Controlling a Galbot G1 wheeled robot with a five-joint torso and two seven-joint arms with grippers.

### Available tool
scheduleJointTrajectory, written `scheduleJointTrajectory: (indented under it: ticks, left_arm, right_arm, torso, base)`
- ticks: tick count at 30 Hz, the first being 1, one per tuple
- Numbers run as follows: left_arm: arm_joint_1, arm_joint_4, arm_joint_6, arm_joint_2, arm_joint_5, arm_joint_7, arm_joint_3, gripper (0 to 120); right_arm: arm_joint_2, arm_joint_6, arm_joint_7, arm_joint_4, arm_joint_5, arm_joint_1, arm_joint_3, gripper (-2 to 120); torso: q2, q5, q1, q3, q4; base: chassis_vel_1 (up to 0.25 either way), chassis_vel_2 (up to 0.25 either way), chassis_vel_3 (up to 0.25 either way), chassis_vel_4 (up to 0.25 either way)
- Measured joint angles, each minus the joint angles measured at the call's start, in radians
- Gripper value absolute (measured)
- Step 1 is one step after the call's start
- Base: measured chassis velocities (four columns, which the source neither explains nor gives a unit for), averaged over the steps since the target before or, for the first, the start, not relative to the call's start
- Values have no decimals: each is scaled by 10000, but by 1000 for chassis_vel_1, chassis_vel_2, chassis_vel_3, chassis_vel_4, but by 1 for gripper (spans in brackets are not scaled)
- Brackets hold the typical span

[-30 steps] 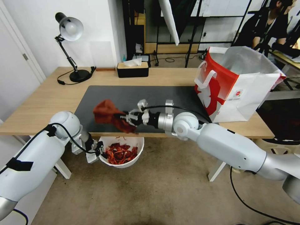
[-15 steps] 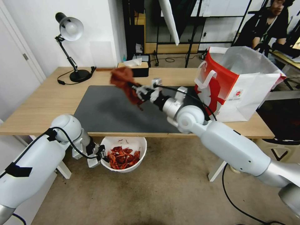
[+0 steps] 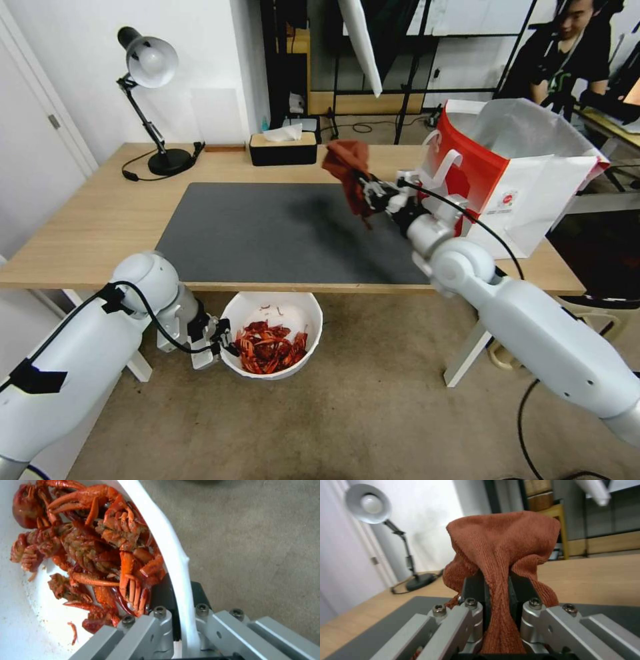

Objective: Sweep shrimp from table into container with towel, then put container into takeout bag.

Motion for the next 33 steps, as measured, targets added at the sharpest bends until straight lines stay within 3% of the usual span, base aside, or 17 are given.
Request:
scheduleJointTrajectory:
  ticks: [22, 33]
  left_arm:
    - [231, -173, 0, -44, 69, 1, 58, 0]
    - [367, -248, 0, -34, 42, 2, 67, 0]
  right_arm:
    - [192, -168, 810, -236, -1422, -2330, 1187, 7]
    - [441, -266, 878, -619, -1752, -2590, 1220, 10]
  torso:
    - [0, 1, 0, 1, -1]
    - [0, -1, 1, 0, 1]
  base:
    - [0, 0, 0, 0]
    - [0, 0, 0, 0]
